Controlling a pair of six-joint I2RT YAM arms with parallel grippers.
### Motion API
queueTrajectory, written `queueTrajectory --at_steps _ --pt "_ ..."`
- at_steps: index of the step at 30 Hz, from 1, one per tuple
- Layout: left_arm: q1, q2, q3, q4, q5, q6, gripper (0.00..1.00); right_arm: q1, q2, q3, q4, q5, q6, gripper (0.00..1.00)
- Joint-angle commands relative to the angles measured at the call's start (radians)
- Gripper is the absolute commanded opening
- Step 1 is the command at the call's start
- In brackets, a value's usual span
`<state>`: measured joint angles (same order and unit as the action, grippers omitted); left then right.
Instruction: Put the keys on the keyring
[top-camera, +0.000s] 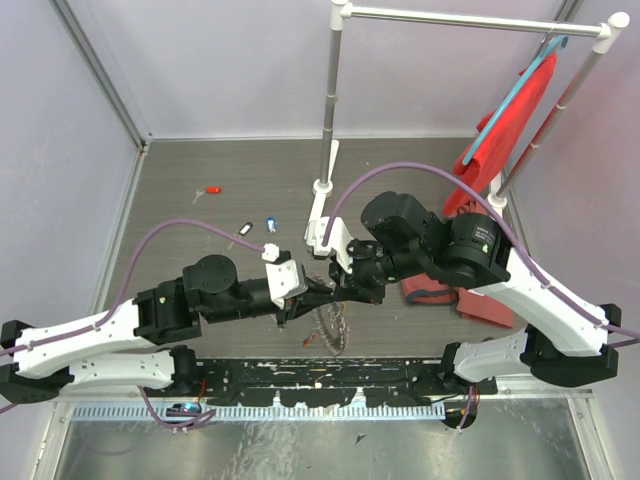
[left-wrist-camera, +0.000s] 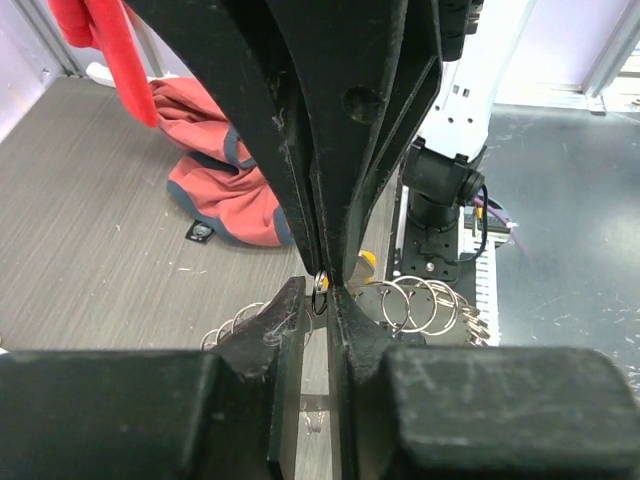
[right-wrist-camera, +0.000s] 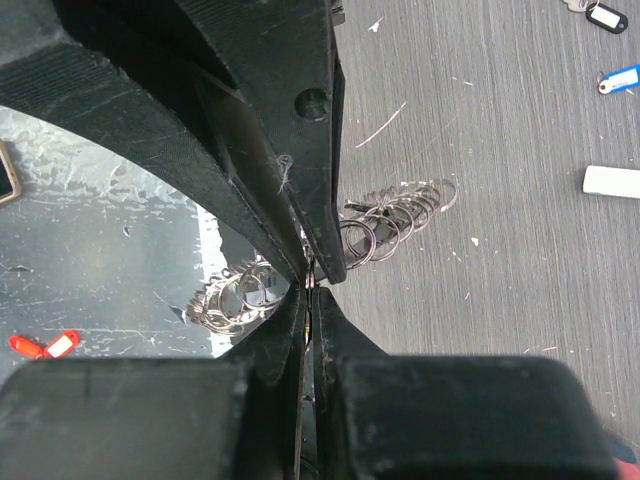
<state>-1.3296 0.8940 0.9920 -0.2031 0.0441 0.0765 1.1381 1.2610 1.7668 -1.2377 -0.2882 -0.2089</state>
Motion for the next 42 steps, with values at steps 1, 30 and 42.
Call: queueTrajectory --at_steps 1,30,42 --pt "-0.002 0.004 0.046 0.017 0.012 0.006 0.18 0.009 -0.025 0.003 0.08 -0.012 -0.009 0.01" --pt "-0.003 -0.087 -0.048 0.097 -0.113 -0.075 0.0 0.009 -0.265 -0.249 0.559 0.202 0.261 0.42" --pt "-0.002 -0.135 -0.122 0.215 -0.163 -0.099 0.0 0.009 -0.438 -0.516 0.75 0.351 0.635 0.43"
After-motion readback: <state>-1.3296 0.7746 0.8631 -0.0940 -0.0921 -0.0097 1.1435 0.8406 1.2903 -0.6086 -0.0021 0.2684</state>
